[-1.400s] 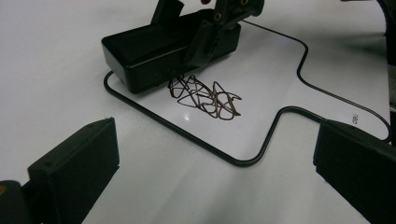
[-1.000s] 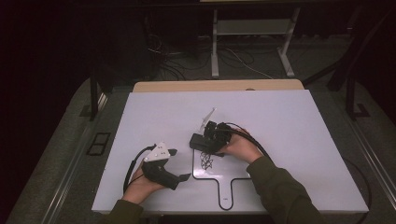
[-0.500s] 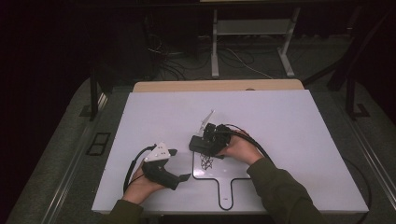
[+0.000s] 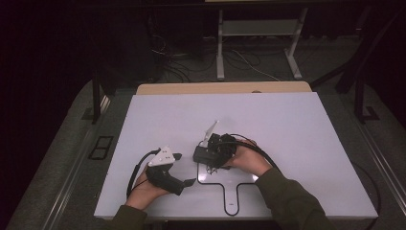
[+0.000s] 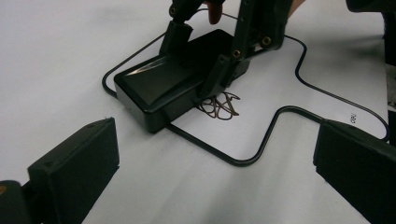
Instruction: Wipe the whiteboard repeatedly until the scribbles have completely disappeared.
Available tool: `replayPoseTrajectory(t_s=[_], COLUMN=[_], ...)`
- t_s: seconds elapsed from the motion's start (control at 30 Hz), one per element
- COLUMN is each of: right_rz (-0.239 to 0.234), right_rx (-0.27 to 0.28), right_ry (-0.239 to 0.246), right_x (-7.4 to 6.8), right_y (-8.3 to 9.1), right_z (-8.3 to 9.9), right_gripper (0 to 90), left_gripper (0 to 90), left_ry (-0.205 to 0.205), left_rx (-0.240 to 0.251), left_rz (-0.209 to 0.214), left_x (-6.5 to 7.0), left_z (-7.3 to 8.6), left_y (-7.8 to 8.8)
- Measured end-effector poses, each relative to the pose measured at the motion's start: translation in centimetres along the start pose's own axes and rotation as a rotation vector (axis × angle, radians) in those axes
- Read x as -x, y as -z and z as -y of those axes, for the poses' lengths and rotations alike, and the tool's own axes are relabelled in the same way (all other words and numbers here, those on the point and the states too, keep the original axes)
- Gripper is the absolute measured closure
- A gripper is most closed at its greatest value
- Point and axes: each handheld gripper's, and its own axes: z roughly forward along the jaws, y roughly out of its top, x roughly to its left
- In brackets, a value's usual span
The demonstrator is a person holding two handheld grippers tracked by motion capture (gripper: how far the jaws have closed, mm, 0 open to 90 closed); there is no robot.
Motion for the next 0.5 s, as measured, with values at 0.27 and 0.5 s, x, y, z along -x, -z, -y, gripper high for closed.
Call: replayPoseTrajectory(t_s=[0.27, 0.5], right_rz=[-0.012, -0.010], right_rx=[-0.002, -0.013], right_ry=[0.017, 0.034], right_x=[-1.0, -2.0], right_y=[0.2, 0.3], right_z=[0.2, 0.2], right_gripper=[38.7, 38.7], left_gripper=[0.0, 0.0], left_ry=[-0.001, 0.003], left_rx=[-0.002, -0.003], left_rz=[-0.001, -0.001], left_x=[0.0, 0.0], left_z=[0.0, 0.0], left_y=[0.0, 0.0])
